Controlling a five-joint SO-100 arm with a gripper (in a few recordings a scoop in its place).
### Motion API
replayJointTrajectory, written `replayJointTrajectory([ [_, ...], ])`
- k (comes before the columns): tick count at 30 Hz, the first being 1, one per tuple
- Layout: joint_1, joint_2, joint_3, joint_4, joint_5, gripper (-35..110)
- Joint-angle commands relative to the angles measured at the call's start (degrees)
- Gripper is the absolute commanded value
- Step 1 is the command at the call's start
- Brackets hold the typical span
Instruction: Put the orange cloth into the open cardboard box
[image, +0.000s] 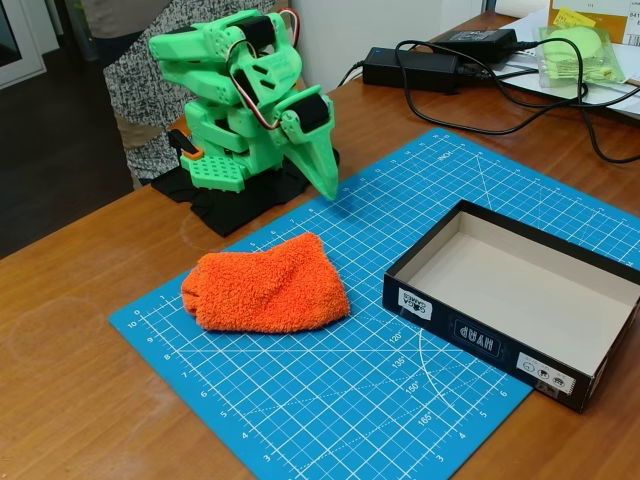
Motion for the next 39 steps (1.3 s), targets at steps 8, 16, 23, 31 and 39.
replayJointTrajectory([
  [8,-0.5,0.7,0.4,0.4,-0.1,0],
  [16,18.8,0.5,-1.7,-6.4,-4.3,13],
  [23,29.3,-17.4,-10.9,-12.4,-7.7,31],
  [31,37.6,-40.5,-13.9,-23.4,-12.7,34],
  [39,36.7,-52.3,-14.9,-30.6,-15.6,34],
])
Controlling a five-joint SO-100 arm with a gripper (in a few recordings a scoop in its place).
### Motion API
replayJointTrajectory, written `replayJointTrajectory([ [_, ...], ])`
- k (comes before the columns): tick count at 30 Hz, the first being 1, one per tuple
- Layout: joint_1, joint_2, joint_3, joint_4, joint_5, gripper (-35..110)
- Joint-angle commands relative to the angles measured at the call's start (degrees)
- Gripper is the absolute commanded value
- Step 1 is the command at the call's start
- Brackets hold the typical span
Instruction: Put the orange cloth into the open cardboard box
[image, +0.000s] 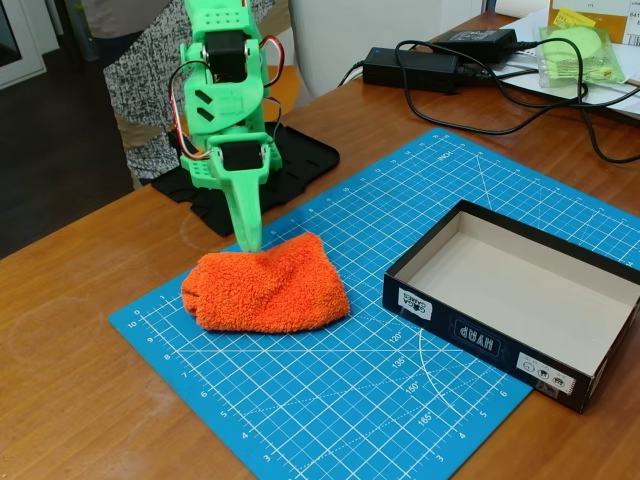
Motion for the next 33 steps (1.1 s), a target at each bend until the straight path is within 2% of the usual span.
replayJointTrajectory([
  [1,-0.3,-8.9,-4.7,-3.3,-1.5,34],
  [7,-3.5,-40.9,-24.5,3.0,-4.7,32],
  [9,-5.5,-41.0,-25.0,2.6,-5.4,23],
  [11,-8.0,-38.6,-23.6,0.5,-4.6,3],
  [12,-9.5,-38.0,-23.4,0.4,-4.5,0],
  [15,-15.3,-36.9,-24.5,4.6,-6.0,0],
  [17,-18.8,-36.7,-29.4,11.3,-5.8,0],
  [19,-21.8,-38.5,-38.7,19.6,-4.3,0],
  [21,-23.3,-41.7,-48.8,23.4,-2.4,0],
  [26,-22.9,-63.1,-88.4,44.1,2.5,0],
  [29,-21.9,-72.3,-112.2,56.1,-0.4,0],
  [31,-22.9,-74.2,-120.8,57.9,-3.2,0],
  [33,-25.8,-71.6,-120.6,57.9,-6.2,0],
])
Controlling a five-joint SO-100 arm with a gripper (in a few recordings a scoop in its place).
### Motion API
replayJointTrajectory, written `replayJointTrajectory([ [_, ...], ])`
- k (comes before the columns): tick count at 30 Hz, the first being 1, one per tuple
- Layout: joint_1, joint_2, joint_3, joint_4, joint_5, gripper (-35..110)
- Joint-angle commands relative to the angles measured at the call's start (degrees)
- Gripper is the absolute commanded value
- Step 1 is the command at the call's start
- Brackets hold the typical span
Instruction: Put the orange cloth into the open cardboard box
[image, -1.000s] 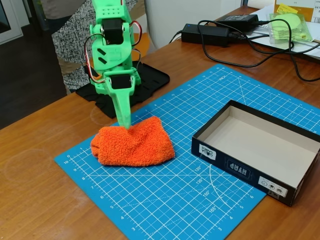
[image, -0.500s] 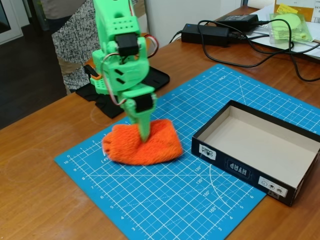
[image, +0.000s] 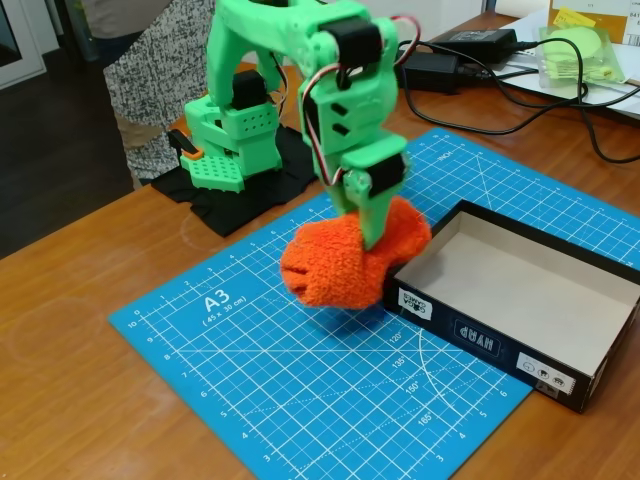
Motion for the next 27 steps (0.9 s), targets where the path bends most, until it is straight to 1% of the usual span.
replayJointTrajectory([
  [1,-4.1,4.3,-8.2,3.0,-5.0,0],
  [3,-8.6,7.9,-3.4,3.0,-6.0,0],
  [5,-13.4,11.1,0.8,3.0,-4.4,0],
  [8,-19.3,12.0,0.4,3.0,3.3,0],
  [11,-23.2,5.4,-4.8,2.9,11.8,0],
  [15,-23.5,-5.3,-10.7,2.9,25.7,0],
  [19,-19.6,-10.0,-16.4,2.9,37.9,0],
  [24,-17.8,-13.8,-29.6,2.9,50.5,0],
  [27,-17.8,-14.6,-32.9,2.9,56.7,0],
])
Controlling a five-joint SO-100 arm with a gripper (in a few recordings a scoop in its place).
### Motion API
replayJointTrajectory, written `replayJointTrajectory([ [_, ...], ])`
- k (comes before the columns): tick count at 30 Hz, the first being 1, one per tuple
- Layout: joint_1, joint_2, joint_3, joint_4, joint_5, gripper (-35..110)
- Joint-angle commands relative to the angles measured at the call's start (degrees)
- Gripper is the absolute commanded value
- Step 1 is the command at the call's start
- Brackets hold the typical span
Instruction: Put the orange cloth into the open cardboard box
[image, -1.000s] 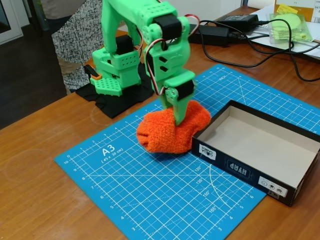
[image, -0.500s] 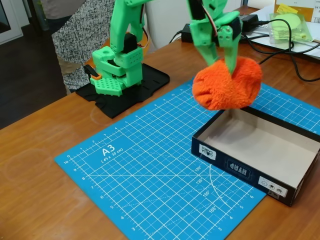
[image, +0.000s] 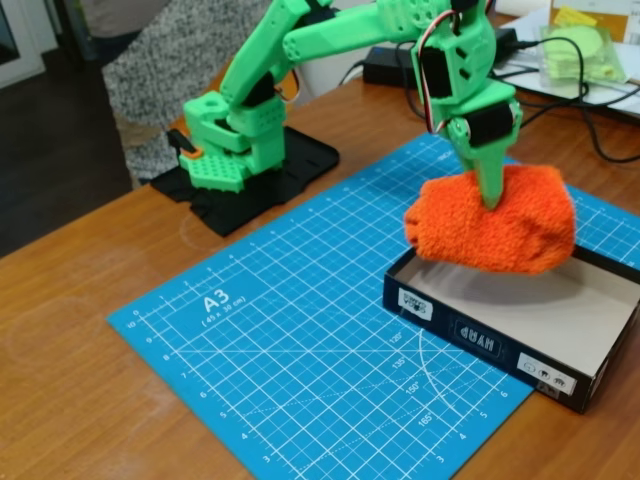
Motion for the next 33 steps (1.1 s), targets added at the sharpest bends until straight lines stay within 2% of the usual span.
replayJointTrajectory([
  [1,-0.2,0.8,-4.4,1.1,7.6,0],
  [12,4.7,-7.6,-3.2,1.1,21.1,0],
  [17,3.9,-8.3,-3.8,1.1,24.6,0],
  [27,-0.2,-29.9,-26.7,1.0,27.0,0],
  [33,-1.1,-33.9,-29.4,-2.5,27.2,0],
])
